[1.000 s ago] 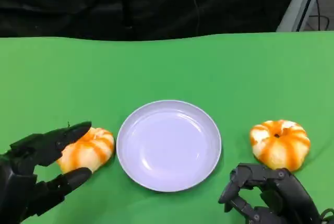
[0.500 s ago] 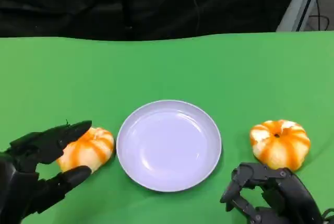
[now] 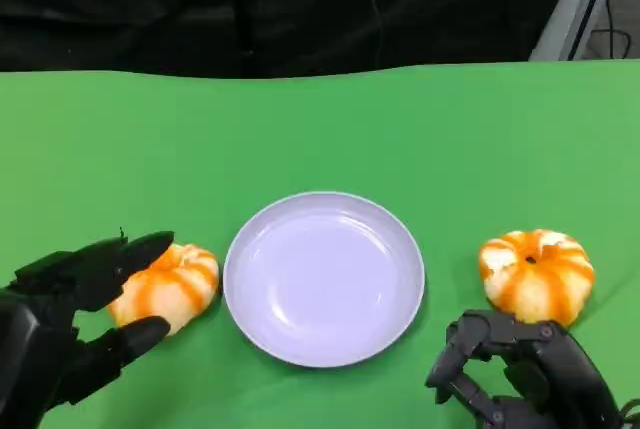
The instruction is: Grasp the bread from the table and place it into the plate.
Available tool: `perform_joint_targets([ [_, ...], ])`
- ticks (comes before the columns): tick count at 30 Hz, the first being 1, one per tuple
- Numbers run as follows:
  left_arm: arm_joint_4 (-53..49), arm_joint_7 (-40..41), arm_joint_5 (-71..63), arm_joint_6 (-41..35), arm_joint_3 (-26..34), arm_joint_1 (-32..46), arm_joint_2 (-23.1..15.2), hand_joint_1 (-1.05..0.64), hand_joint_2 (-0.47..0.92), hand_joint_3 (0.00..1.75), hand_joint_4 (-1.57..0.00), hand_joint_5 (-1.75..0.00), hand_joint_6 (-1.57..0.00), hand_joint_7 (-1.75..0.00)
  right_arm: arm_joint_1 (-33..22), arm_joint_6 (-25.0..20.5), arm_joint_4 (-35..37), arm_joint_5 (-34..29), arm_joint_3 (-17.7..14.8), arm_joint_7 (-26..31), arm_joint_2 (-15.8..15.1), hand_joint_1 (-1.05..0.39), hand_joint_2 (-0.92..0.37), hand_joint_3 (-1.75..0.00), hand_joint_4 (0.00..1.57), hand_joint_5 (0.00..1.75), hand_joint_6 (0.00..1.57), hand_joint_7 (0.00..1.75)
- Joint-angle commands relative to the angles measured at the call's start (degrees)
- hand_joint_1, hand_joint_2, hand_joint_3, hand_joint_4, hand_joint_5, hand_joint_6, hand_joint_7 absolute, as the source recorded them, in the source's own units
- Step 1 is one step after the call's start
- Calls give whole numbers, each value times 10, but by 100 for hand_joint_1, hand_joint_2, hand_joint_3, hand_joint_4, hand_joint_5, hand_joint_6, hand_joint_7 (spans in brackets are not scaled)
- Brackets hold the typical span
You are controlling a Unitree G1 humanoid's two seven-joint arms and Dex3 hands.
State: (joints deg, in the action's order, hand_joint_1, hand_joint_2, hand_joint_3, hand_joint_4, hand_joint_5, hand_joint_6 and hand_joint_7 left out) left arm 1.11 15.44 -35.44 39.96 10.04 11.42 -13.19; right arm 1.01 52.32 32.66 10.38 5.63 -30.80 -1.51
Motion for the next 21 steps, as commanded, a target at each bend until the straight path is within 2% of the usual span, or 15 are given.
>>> perform_joint_targets([
  [1, 7, 13, 2, -5, -3, -1, -14, -42, 92, 2, -77, 0, -70, 0, 1, -3, -2, 8, -5, -1, -4, -8, -68, -82, 75, 152, 84, 112],
  [16, 8, 21, 4, -11, -10, 0, -21, -42, 92, 2, -77, 0, -70, 0, 1, -3, -2, 8, -6, -2, -4, -8, -67, -83, 75, 152, 84, 112],
  [17, -20, -25, -16, -53, -34, -17, -32, -42, 92, 2, -77, 0, -70, 0, 2, -1, 0, 8, -6, -2, -4, -8, -67, -83, 75, 152, 84, 112],
  [18, -41, -59, -29, -87, -53, -30, -41, -61, 92, 9, -60, 0, -57, 0, 3, 0, 1, 7, -6, -2, -3, -10, -67, -83, 75, 152, 84, 112],
  [21, -62, -93, -38, -135, -84, -46, -58, -73, 92, 13, -48, 0, -48, 0, 4, 1, 3, 4, -7, 0, -3, -11, -67, -82, 75, 152, 84, 111],
])
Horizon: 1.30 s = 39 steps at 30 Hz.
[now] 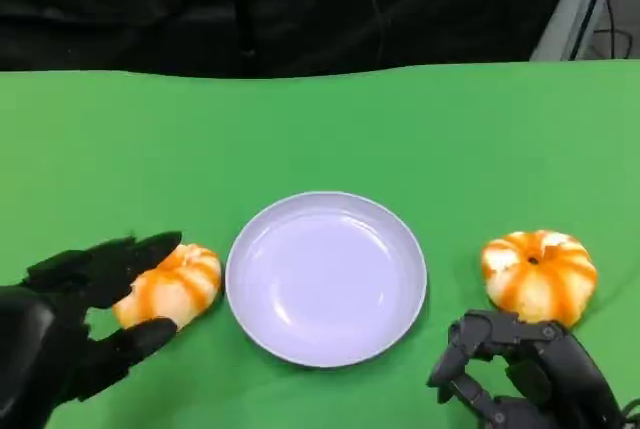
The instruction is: Grasp the bread from the table and place it into the plate.
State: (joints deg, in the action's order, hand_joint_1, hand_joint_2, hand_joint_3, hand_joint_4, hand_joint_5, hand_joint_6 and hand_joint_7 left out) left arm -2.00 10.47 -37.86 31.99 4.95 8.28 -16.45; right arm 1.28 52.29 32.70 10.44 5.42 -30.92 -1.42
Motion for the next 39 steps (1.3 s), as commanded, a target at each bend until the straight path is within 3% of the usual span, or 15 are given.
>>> perform_joint_targets([
  [1, -31, -43, -12, -61, -37, -16, -28, -74, 92, 13, -48, 0, -48, 0, 1, 2, 3, 3, -5, 1, -4, -11, -67, -82, 75, 152, 84, 111],
  [39, -41, -23, 5, -111, -81, -34, -59, -73, 92, 17, -45, 0, -44, 0, 4, 3, 6, 4, -7, 1, -4, -10, -68, -79, 75, 151, 85, 112],
])
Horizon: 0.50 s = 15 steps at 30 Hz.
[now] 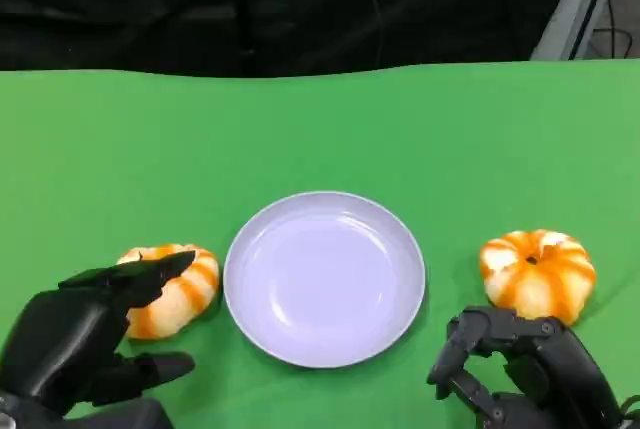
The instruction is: Grasp the bread from the table and place it into the plate.
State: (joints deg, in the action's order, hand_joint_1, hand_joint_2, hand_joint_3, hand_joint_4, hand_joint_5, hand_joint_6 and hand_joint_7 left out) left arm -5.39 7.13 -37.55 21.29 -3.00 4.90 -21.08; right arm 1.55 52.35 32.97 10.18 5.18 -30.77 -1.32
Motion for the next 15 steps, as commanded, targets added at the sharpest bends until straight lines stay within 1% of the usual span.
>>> perform_joint_targets([
  [1, -7, 11, 2, -4, -2, 0, -13, -73, 92, 17, -45, 0, -44, 0, 1, 2, 3, 6, -5, -1, -5, -10, -68, -79, 75, 151, 85, 112],
  [15, -7, 12, 3, -5, -3, 0, -14, -73, 92, 18, -45, 0, -44, 0, 1, 2, 4, 6, -5, -1, -5, -10, -68, -78, 75, 151, 85, 111],
])
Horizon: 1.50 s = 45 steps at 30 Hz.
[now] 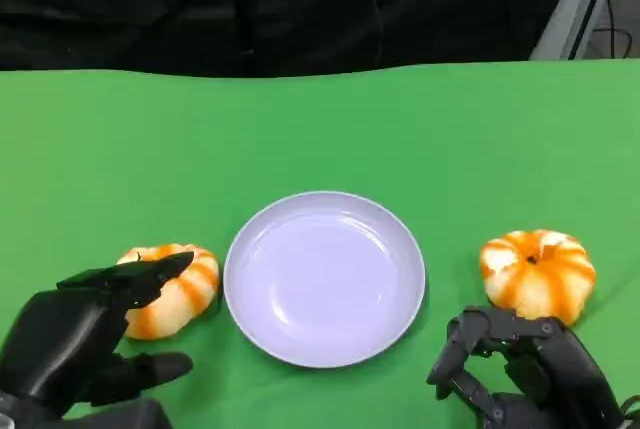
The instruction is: Grasp the bread from the table and place it into the plate.
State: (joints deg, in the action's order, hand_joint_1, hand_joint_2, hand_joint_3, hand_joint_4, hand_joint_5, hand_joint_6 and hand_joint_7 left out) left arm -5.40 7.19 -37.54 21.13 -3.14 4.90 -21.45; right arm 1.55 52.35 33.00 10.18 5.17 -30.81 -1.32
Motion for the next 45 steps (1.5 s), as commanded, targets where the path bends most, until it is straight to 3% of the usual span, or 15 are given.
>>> perform_joint_targets([
  [1, -6, 11, 3, -3, -2, 0, -11, -73, 92, 18, -45, 0, -44, 0, 1, 2, 3, 6, -5, -1, -5, -10, -68, -78, 75, 151, 85, 111],
  [14, -153, 32, -9, -15, -36, -110, -33, -69, 92, 18, -47, -1, -45, 0, 2, 7, 7, 6, -5, -2, -4, -9, -69, -79, 75, 150, 84, 111],
  [37, -177, 50, -2, -14, -56, -124, -38, -65, 92, 17, -47, 0, -45, 0, 4, 9, 10, 2, -6, 2, -4, -8, -70, -76, 75, 151, 84, 111],
  [45, -213, 47, -9, -29, -88, -152, -36, -67, 92, 19, -47, 0, -45, 0, 4, 2, 4, 3, -5, 3, -3, -8, -70, -77, 75, 151, 85, 111],
])
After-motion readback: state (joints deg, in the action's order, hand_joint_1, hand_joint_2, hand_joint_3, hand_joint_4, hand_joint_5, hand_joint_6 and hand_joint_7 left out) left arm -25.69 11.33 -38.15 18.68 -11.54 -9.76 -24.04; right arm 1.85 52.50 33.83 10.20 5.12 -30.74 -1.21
